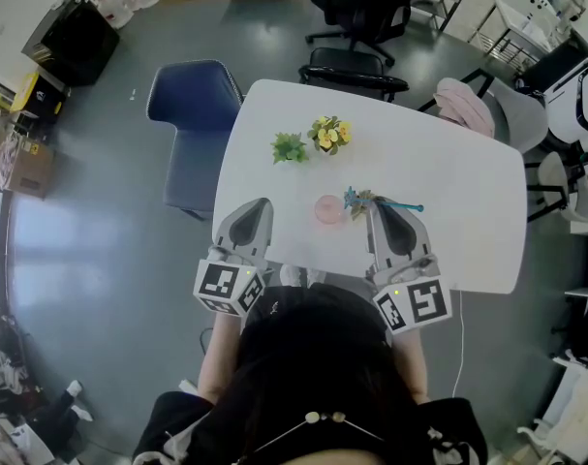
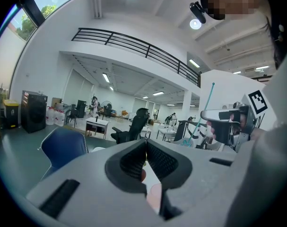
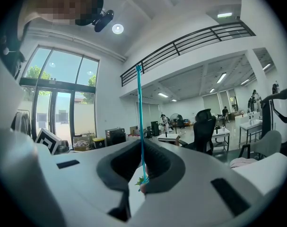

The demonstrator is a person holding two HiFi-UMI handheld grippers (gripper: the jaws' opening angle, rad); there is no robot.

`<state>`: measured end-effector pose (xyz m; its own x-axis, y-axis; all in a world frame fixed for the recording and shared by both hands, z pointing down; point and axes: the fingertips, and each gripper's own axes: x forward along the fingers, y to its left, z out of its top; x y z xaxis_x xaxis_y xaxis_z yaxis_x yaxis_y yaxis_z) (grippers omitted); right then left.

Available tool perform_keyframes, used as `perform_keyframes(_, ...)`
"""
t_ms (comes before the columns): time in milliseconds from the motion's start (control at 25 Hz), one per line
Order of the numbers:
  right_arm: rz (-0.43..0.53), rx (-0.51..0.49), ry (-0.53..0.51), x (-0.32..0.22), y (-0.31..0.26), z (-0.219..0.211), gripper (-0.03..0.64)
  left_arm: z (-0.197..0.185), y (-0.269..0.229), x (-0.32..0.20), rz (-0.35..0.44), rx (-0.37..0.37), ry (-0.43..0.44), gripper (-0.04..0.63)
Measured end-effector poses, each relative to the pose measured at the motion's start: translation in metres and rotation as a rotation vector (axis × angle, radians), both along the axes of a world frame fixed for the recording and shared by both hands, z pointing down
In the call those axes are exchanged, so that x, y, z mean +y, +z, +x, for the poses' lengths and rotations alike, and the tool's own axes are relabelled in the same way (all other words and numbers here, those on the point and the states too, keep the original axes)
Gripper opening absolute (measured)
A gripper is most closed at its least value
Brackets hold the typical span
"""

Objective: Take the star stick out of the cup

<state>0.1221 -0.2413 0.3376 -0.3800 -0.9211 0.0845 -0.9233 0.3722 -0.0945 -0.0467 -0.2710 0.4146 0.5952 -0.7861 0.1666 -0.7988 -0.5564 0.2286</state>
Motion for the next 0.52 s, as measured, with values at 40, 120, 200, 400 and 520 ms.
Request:
perform_keyframes(40,-0.001,0.001,0.001,-0.0005,-0.0003,0.0001,0.020,0.0002,-0.0004,-0.0006,0.000,0.000,0.001,0.008)
perform_keyframes(120,-0.002,0.003,0.002,-0.0010,-0.0010,0.0009,0.020,0.0011,-0.0014,-0.0014,0.001,0.000,0.004,0.008)
perform_keyframes(200,-0.002,0.004,0.004,-0.0005,-0.0013,0.0022,0.020,0.0024,-0.0017,-0.0014,0.002,-0.001,0.007,0.008)
perform_keyframes(400,-0.003,0.006,0.009,-0.0007,-0.0001,0.0019,0.020,0.0018,-0.0008,-0.0024,0.003,-0.004,0.011,0.008)
perform_keyframes(520,-0.003,0.015,0.016,-0.0030,0.0007,0.0014,0.020,0.0006,0.0002,-0.0040,0.000,-0.003,0.012,0.008)
